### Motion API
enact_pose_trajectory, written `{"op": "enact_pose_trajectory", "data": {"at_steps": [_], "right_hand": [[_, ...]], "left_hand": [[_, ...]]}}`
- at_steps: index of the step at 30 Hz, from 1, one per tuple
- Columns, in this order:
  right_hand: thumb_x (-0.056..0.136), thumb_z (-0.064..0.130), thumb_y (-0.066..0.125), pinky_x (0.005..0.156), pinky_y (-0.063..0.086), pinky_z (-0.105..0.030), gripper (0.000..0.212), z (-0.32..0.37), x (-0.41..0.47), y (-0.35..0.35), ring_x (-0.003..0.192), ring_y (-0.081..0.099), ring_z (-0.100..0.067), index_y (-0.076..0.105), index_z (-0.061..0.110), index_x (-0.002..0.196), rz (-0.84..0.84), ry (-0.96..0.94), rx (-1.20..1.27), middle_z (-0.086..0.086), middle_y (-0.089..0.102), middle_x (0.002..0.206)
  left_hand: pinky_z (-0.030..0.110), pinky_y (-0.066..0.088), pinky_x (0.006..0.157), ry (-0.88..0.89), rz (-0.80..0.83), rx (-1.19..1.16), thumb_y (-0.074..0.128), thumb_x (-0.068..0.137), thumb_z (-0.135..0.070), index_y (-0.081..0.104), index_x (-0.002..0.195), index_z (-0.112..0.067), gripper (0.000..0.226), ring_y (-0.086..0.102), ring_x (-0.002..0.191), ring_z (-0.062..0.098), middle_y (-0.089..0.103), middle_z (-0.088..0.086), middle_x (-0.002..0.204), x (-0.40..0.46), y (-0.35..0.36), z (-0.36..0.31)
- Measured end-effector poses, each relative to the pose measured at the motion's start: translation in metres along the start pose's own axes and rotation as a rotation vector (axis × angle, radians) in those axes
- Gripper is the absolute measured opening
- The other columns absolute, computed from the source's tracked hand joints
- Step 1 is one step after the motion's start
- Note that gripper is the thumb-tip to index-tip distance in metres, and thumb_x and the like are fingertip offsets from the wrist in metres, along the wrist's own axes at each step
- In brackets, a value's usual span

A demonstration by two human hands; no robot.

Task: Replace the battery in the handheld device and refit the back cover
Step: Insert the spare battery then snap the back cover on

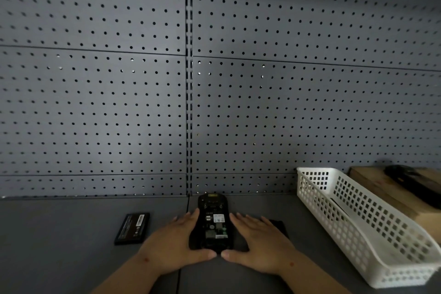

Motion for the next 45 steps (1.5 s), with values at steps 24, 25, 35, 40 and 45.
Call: {"op": "enact_pose_trajectory", "data": {"at_steps": [24,25,35,40,45], "right_hand": [[0.041,0.092,0.007,0.119,-0.001,-0.036,0.12,0.0,0.0,-0.001,0.145,-0.002,-0.009,-0.006,0.034,0.145,0.002,-0.004,-0.009,0.008,-0.002,0.158],[0.041,0.092,0.007,0.119,-0.001,-0.036,0.12,0.0,0.0,-0.001,0.145,-0.002,-0.009,-0.006,0.034,0.145,0.002,-0.003,-0.011,0.008,-0.002,0.158],[0.044,0.092,0.009,0.119,-0.001,-0.036,0.117,-0.002,0.001,0.0,0.145,-0.002,-0.009,-0.006,0.034,0.145,0.011,-0.005,-0.01,0.008,-0.002,0.158],[0.043,0.092,0.008,0.118,-0.001,-0.038,0.119,-0.002,0.002,-0.001,0.145,-0.001,-0.01,-0.006,0.034,0.145,0.019,-0.003,-0.015,0.007,-0.002,0.159],[0.04,0.093,0.007,0.119,-0.001,-0.038,0.121,-0.003,0.003,0.0,0.145,-0.001,-0.01,-0.006,0.033,0.145,0.012,-0.005,-0.008,0.006,-0.001,0.159]], "left_hand": [[0.034,0.02,0.113,-0.268,-0.001,-0.22,0.056,0.022,-0.09,0.023,0.141,-0.025,0.14,0.03,0.134,0.016,0.031,-0.002,0.148,-0.054,-0.06,0.119],[0.032,0.022,0.112,-0.258,-0.004,-0.225,0.06,0.027,-0.086,0.023,0.141,-0.026,0.134,0.032,0.133,0.016,0.033,-0.003,0.147,-0.054,-0.061,0.118],[0.005,0.035,0.076,-0.106,-0.227,-0.494,0.085,0.049,-0.046,0.053,0.104,-0.033,0.065,0.056,0.103,0.004,0.061,-0.016,0.103,-0.039,-0.06,0.06],[0.002,0.035,0.075,0.04,-0.218,-0.433,0.081,0.062,-0.037,0.052,0.103,-0.035,0.051,0.054,0.097,-0.001,0.06,-0.015,0.104,-0.01,-0.038,-0.004],[-0.001,0.035,0.07,0.031,-0.243,-0.411,0.078,0.065,-0.039,0.053,0.112,-0.025,0.055,0.054,0.093,-0.001,0.057,-0.012,0.103,0.003,-0.025,-0.021]]}}
Point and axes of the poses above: each hand's wrist, its own x-axis towards the middle knuckle, its own y-axis out of the palm, z = x × y, the point moved 2 cm from there along x, towards the middle knuckle
